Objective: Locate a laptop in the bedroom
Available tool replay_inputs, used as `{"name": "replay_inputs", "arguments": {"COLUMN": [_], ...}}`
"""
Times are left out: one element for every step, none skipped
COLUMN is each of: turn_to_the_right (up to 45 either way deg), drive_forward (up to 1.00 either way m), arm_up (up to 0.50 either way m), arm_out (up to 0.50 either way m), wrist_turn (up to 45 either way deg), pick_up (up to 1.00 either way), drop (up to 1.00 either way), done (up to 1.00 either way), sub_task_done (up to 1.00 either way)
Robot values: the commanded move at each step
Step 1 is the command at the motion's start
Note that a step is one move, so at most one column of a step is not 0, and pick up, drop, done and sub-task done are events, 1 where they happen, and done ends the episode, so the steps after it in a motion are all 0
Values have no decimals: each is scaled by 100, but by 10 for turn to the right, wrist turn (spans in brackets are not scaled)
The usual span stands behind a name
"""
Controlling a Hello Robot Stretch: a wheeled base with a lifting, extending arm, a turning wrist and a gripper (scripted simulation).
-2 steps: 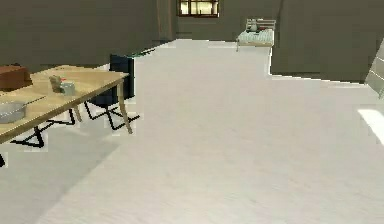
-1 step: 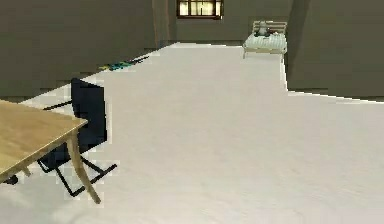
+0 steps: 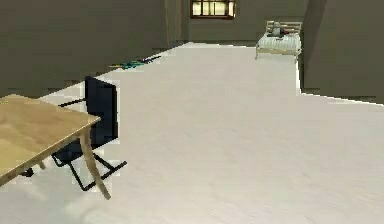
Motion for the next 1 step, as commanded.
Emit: {"name": "replay_inputs", "arguments": {"turn_to_the_right": [0], "drive_forward": [100], "arm_up": [0], "arm_out": [0], "wrist_turn": [0], "pick_up": [0], "drop": [0], "done": [0], "sub_task_done": [0]}}
